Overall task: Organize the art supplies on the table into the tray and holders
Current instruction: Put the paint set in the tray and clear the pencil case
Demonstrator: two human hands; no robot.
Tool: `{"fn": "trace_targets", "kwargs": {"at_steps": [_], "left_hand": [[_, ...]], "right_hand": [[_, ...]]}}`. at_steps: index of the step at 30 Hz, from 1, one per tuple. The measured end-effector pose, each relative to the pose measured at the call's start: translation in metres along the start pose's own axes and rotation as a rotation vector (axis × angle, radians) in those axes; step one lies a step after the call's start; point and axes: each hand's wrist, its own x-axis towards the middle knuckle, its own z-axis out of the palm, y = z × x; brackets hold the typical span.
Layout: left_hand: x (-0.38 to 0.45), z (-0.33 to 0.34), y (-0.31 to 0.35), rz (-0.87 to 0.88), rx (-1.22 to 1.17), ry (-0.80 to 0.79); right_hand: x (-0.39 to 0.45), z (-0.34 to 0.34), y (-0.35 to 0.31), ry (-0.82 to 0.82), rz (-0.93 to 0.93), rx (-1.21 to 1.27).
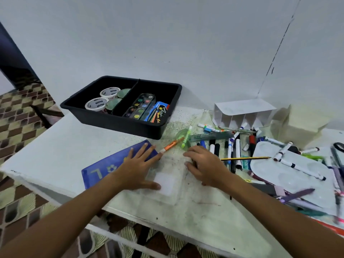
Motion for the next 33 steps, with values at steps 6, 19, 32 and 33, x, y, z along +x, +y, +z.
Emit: {"fn": "trace_targets", "kwargs": {"at_steps": [6, 19, 32, 33], "left_hand": [[-0.003, -0.003, -0.015, -0.045, -0.058, 0.005], [0.064, -0.028, 0.001, 0.249, -0.406, 0.398], [0.094, -0.025, 0.005, 0.259, -0.518, 0.483], [0.097, -0.025, 0.006, 0.254, -0.496, 0.472]], "right_hand": [[0.04, -0.019, 0.034, 0.01, 0.091, 0.099], [0.114, -0.004, 0.047, -0.439, 0.148, -0.203], [0.104, -0.03, 0.062, -0.36, 0.214, 0.049], [0.103, -0.028, 0.059, -0.391, 0.196, -0.011]]}}
